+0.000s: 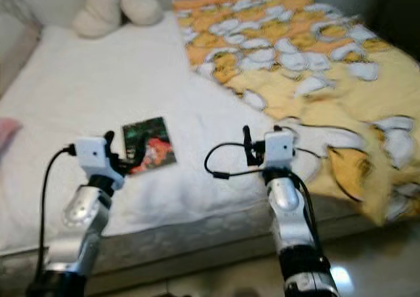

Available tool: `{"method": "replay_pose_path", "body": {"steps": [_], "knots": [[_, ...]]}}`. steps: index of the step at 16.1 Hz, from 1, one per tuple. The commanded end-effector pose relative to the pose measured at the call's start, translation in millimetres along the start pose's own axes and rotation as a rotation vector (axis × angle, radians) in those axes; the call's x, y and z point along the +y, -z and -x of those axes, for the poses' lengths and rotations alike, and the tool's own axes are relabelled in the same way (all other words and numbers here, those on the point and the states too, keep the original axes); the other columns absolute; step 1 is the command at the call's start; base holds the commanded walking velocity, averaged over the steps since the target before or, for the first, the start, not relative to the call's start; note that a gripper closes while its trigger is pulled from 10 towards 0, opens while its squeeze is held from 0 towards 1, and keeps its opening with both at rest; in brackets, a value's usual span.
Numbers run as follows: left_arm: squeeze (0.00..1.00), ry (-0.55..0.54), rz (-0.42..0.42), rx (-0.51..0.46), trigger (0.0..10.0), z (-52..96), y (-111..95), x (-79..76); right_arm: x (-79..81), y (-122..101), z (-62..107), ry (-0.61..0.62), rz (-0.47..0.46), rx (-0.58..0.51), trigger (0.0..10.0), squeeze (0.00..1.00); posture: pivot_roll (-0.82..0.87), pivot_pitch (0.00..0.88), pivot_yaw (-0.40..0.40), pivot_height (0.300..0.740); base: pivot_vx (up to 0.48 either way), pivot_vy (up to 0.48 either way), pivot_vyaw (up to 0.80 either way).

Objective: Clean up the room

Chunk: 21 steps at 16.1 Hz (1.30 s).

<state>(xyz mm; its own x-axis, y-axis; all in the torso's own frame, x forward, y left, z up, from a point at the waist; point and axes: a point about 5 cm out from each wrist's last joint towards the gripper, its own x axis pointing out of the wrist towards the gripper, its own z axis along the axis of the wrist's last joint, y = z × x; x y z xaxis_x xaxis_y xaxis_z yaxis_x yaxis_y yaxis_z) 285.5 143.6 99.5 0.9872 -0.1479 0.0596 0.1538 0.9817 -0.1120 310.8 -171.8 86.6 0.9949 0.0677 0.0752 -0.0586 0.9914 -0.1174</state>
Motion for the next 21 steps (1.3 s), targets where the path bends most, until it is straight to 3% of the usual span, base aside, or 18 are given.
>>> {"method": "replay_pose_path", "body": {"steps": [1,4,10,13,15,21], "knots": [[0.0,0.0,-0.006,0.006,10.0,0.4,0.5,-1.9,-3.5,3.7,1.0,0.007,-0.004,0.024,10.0,0.03,-0.15,0.0,0.126,0.74,0.0,0.472,0.47],[0.0,-0.04,-0.07,0.022,10.0,-2.2,-0.4,3.7,1.1,6.5,-1.2,-0.018,-0.004,0.052,10.0,0.0,-0.15,0.0,0.122,0.74,0.0,0.156,0.0],[0.0,0.002,-0.096,0.023,10.0,-2.8,-1.2,0.1,-0.5,5.3,-3.3,-0.021,-0.003,0.046,10.0,0.02,-0.14,0.0,0.125,0.74,0.056,-0.057,0.34],[0.0,0.008,-0.092,0.027,10.0,-3.3,0.1,-2.7,-1.0,7.9,-1.8,-0.022,-0.004,0.06,10.0,0.0,-0.15,0.0,0.125,0.74,0.34,-0.335,0.0],[0.0,-0.041,-0.109,0.038,10.0,-4.7,1.6,1.3,-1.5,9.0,-0.5,-0.029,-0.001,0.064,10.0,0.0,-0.15,0.0,0.124,0.74,0.0,0.0,0.0],[0.0,-0.014,-0.103,0.026,10.0,-2.4,0.0,-1.9,0.0,9.4,-2.1,-0.053,-0.011,0.078,10.0,0.0,-0.15,0.0,0.122,0.74,0.08,0.0,0.0]]}}
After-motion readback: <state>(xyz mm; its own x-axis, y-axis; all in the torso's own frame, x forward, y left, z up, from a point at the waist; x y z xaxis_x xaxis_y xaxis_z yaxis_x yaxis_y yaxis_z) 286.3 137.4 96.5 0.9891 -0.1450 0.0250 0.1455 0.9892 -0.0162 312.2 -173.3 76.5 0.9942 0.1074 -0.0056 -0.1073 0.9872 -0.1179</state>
